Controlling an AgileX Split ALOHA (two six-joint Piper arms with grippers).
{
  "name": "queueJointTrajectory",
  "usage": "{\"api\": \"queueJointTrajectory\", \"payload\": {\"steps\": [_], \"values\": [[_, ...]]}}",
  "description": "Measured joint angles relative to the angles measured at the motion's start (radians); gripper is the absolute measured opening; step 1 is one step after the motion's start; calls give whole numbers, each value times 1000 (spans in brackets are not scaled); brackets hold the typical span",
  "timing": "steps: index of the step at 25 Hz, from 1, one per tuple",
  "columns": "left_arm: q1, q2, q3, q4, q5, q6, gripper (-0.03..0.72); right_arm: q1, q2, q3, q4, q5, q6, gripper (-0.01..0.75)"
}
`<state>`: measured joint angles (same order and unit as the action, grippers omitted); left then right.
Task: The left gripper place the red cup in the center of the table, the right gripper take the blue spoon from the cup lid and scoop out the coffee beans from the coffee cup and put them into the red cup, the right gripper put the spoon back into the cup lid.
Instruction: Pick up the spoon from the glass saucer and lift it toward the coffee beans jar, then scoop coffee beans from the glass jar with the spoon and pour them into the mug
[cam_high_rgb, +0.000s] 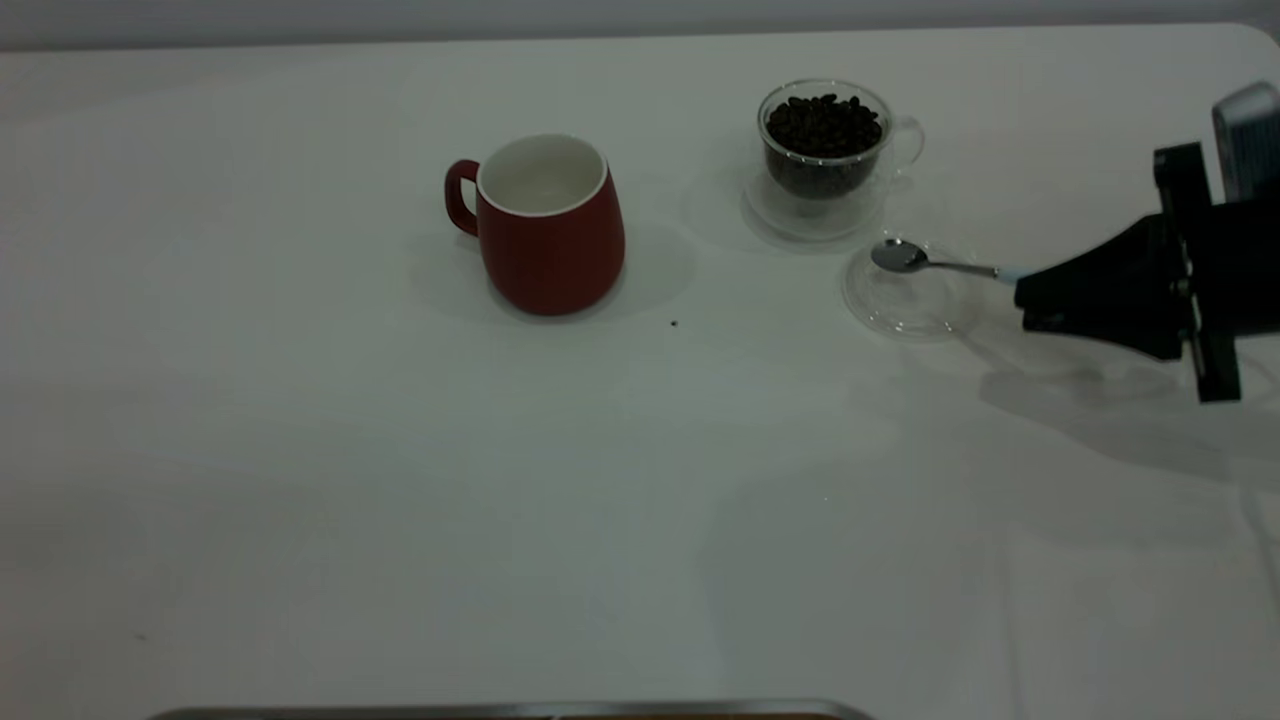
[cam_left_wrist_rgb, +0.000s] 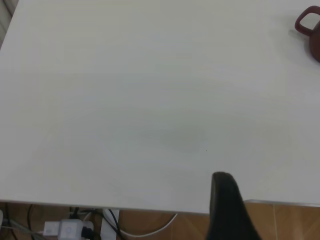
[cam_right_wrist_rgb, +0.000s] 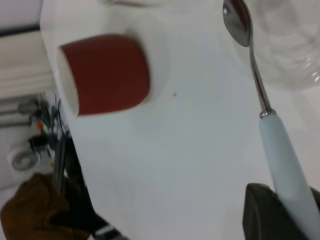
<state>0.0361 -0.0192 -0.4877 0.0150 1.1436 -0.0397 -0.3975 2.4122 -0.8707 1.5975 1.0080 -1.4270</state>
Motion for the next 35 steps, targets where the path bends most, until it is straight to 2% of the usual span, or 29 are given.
{"api": "queueJointTrajectory", "payload": {"steps": [6, 10, 13, 18, 22, 26, 32, 35], "values": [[0, 0, 0, 0, 0, -2, 500, 0, -152, 0, -64, 1, 128, 100], [0, 0, 0, 0, -1, -2, 500, 31, -260, -21, -91, 1, 258, 100], [0, 0, 0, 0, -1, -2, 500, 84, -291, -137, -192, 2, 423, 100], [0, 0, 0, 0, -1, -2, 500, 191, -292, -356, -484, -23, 750, 100], [0, 0, 0, 0, -1, -2, 500, 228, -283, -499, -710, -31, 966, 100], [0, 0, 0, 0, -1, -2, 500, 235, -218, -634, -822, 3, 1082, 100], [0, 0, 0, 0, -1, -2, 500, 302, -113, -820, -888, 73, 1168, 99], [0, 0, 0, 0, -1, 1, 500, 313, -81, -880, -959, 104, 1226, 99]]}}
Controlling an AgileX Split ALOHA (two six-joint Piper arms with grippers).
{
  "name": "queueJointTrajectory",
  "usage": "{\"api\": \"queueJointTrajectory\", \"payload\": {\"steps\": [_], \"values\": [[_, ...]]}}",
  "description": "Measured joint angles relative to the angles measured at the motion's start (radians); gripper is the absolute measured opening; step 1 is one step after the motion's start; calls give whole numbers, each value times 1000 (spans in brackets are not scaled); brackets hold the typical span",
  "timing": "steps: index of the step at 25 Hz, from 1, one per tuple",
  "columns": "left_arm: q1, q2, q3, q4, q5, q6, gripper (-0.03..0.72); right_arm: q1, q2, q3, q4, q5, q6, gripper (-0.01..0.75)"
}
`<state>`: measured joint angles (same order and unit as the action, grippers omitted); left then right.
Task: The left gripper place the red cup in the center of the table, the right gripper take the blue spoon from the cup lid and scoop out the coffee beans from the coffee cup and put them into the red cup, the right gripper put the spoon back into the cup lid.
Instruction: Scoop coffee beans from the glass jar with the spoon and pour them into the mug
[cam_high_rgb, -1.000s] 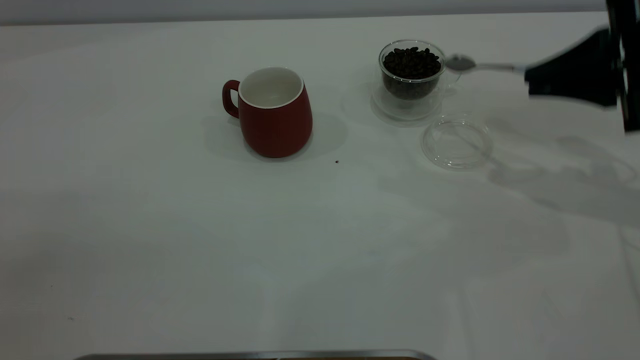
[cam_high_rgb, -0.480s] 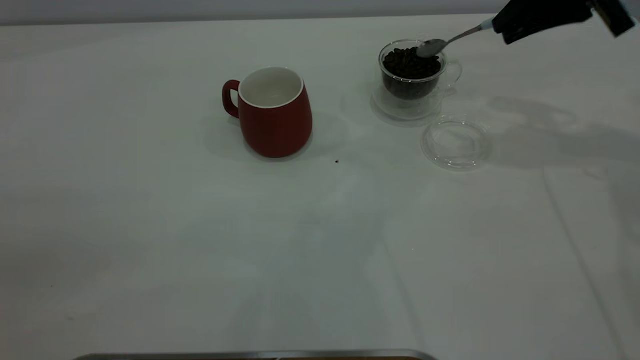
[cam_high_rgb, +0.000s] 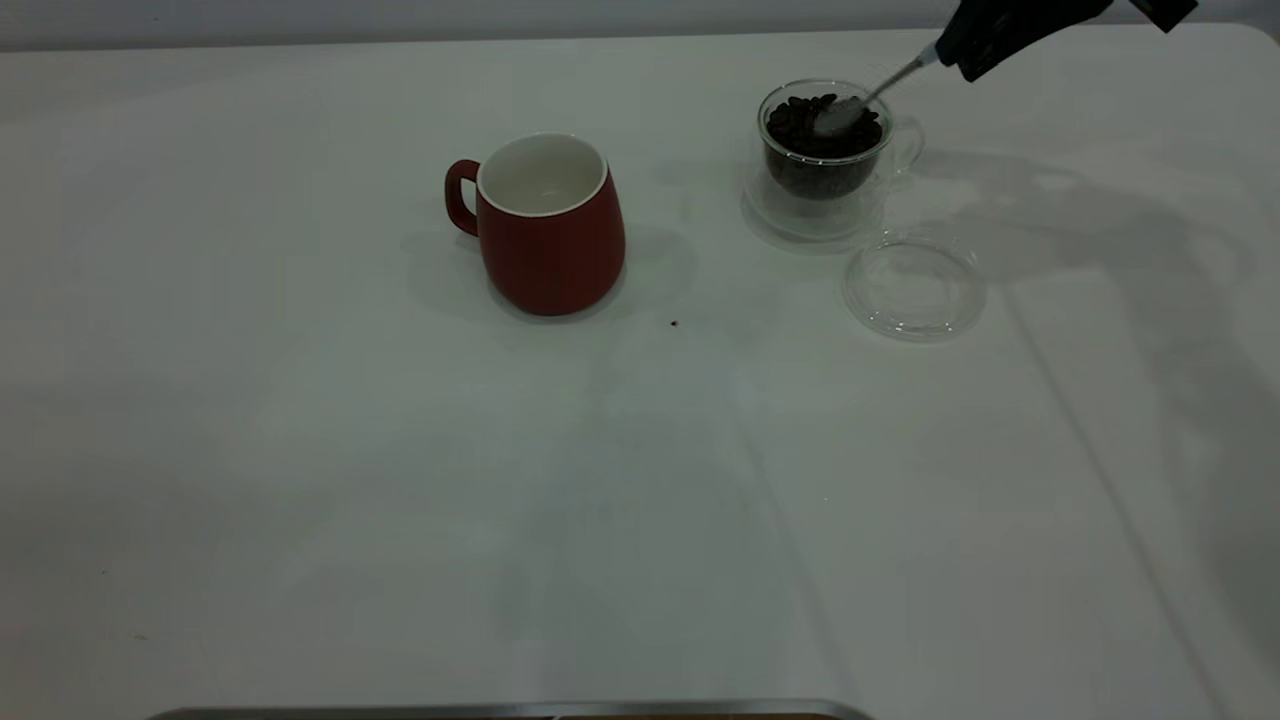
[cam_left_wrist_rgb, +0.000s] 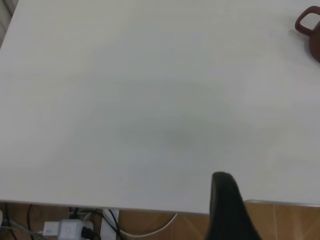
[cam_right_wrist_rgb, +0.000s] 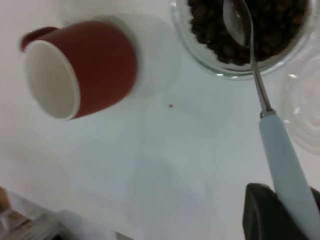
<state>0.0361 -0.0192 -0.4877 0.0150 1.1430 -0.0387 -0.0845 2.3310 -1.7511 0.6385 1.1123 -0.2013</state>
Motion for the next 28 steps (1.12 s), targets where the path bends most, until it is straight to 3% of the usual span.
{"api": "queueJointTrajectory", "payload": {"steps": [28], "values": [[0, 0, 0, 0, 0, -3, 500, 35, 108, -100, -36, 25, 49, 99]]}}
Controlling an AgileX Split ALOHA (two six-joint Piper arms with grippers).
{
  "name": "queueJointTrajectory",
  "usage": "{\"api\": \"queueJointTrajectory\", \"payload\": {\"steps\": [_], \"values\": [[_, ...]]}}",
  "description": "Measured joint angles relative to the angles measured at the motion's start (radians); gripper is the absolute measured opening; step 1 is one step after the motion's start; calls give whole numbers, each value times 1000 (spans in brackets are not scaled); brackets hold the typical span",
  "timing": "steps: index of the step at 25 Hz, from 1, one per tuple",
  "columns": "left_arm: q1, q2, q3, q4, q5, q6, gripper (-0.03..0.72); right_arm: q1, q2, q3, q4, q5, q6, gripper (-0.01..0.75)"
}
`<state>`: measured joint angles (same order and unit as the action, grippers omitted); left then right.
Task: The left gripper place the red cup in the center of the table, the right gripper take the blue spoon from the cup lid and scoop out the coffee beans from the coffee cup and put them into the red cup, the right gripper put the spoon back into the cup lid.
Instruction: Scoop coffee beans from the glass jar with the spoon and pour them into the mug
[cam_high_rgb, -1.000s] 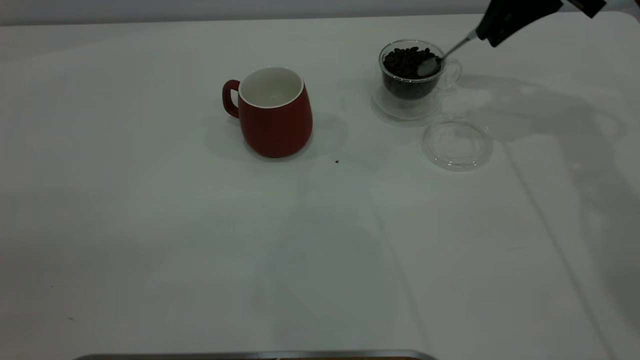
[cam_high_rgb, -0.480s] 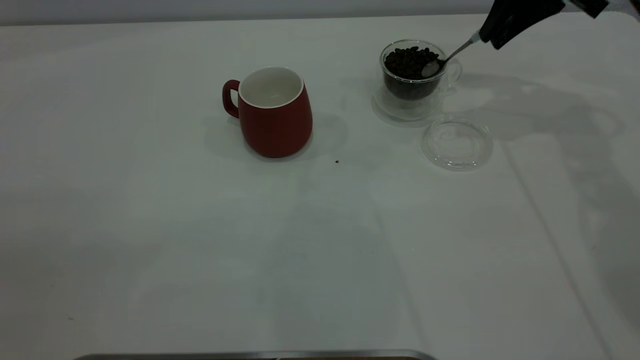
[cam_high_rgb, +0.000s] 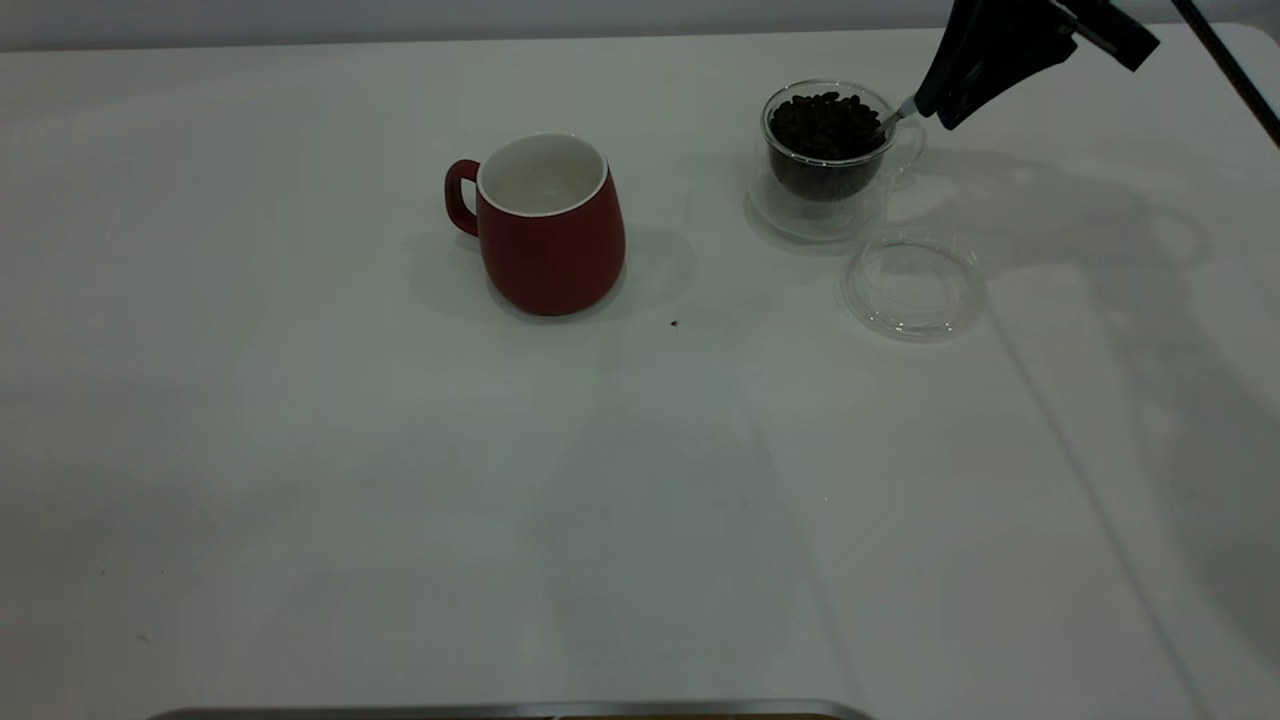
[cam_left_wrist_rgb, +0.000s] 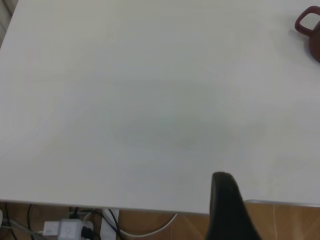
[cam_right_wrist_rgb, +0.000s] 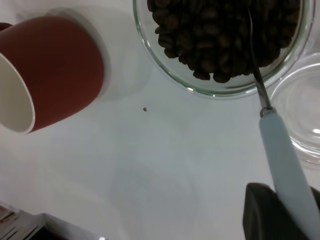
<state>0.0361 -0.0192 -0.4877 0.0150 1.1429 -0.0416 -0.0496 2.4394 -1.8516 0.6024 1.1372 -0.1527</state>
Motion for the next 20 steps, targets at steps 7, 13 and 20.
{"api": "queueJointTrajectory", "payload": {"steps": [7, 13, 20], "values": [[0, 0, 0, 0, 0, 0, 500, -30, 11, 0, 58, 5, -72, 99], [0, 0, 0, 0, 0, 0, 500, -53, 19, -1, 105, 47, -148, 98], [0, 0, 0, 0, 0, 0, 500, -80, 48, -1, 156, 49, -218, 98]]}}
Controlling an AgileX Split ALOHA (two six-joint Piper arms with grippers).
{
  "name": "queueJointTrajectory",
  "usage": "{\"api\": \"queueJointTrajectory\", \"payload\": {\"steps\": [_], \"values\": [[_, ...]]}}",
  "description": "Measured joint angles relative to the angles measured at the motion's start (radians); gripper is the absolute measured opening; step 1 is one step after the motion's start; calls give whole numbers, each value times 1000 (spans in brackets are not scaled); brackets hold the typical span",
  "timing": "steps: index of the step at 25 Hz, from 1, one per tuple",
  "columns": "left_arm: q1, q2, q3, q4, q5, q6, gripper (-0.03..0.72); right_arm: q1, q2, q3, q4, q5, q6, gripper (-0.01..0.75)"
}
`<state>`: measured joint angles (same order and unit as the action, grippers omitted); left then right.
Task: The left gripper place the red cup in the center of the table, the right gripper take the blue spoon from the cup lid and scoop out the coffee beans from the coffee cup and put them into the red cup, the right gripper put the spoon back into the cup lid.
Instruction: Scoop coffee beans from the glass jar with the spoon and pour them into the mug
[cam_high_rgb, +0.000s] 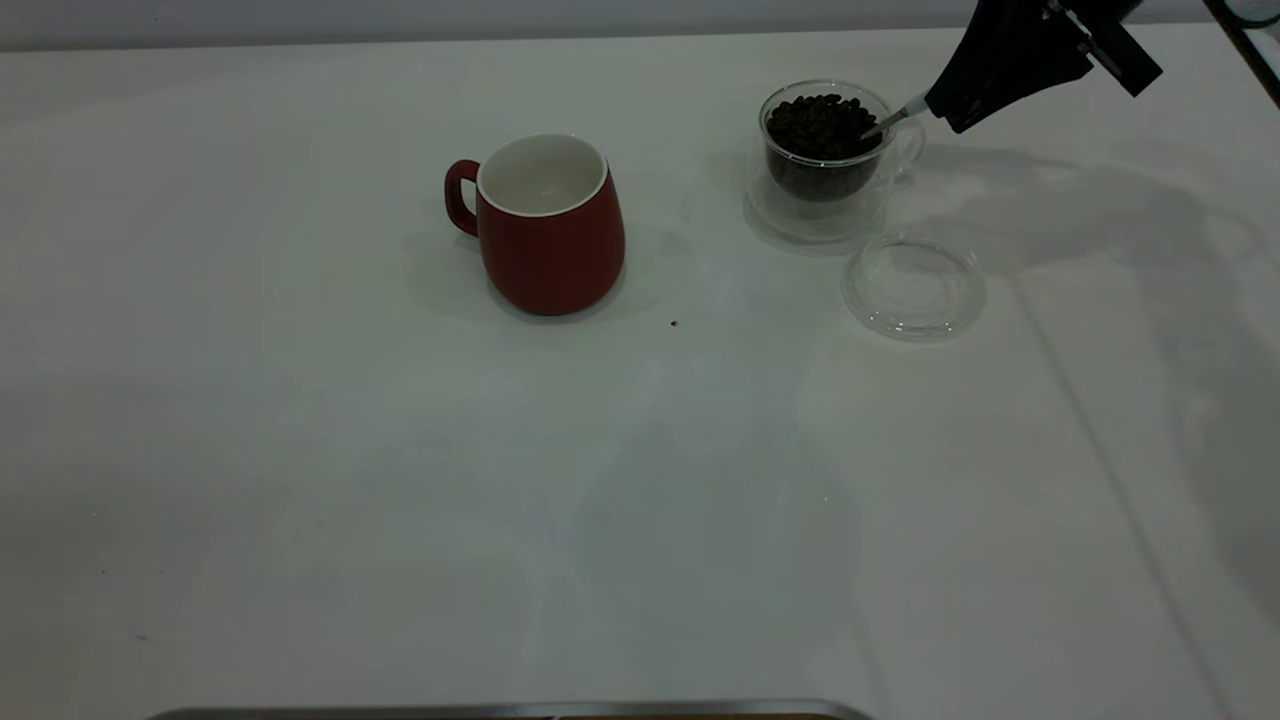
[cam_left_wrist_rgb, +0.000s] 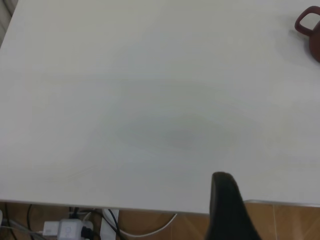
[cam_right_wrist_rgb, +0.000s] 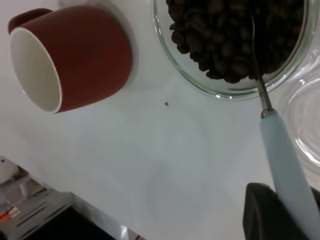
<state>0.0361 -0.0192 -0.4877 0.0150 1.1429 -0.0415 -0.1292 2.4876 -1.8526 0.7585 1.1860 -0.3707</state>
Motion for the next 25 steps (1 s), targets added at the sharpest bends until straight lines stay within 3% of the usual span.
{"api": "queueJointTrajectory", "payload": {"steps": [25], "values": [[0, -1, 0, 0, 1, 2, 500, -61, 63, 0, 99, 2, -147, 97]]}}
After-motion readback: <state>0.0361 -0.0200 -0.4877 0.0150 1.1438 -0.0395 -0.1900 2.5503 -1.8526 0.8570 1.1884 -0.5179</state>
